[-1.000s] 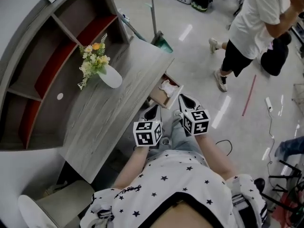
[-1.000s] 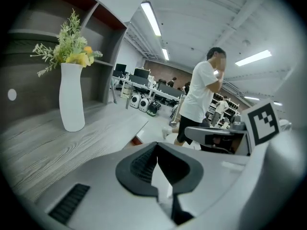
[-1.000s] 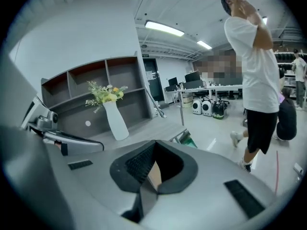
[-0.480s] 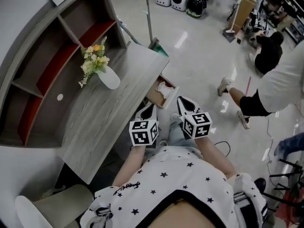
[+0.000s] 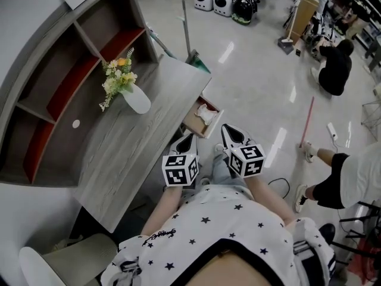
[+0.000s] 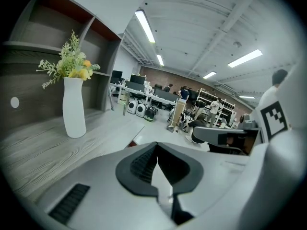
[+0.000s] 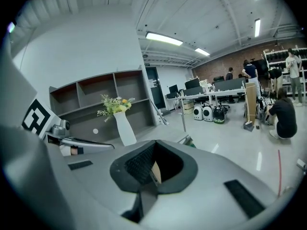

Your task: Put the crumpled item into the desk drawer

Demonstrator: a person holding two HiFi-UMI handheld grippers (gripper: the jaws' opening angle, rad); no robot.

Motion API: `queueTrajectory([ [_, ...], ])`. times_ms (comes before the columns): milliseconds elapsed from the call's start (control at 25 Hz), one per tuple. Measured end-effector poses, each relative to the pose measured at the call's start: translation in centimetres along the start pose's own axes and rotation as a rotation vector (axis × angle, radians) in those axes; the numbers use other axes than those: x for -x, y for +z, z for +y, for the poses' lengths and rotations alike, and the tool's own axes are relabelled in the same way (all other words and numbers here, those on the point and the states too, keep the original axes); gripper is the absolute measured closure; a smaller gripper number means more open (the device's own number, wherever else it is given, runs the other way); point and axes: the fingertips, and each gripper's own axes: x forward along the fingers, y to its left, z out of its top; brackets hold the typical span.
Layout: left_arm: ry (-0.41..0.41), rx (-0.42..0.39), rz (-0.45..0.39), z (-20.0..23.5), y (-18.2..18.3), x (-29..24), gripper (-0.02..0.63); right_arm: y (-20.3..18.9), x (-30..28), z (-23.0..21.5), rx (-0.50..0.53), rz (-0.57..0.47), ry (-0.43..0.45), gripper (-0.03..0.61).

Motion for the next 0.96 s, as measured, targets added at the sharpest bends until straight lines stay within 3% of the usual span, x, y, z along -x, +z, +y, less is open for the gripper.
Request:
queueTrajectory([
  [960,0.015,0.016,-0.002,1.1,0.4,-0.9,0.600,0.6,-1.5,-0.1,-0.007,-0.003,0.033,0.586],
])
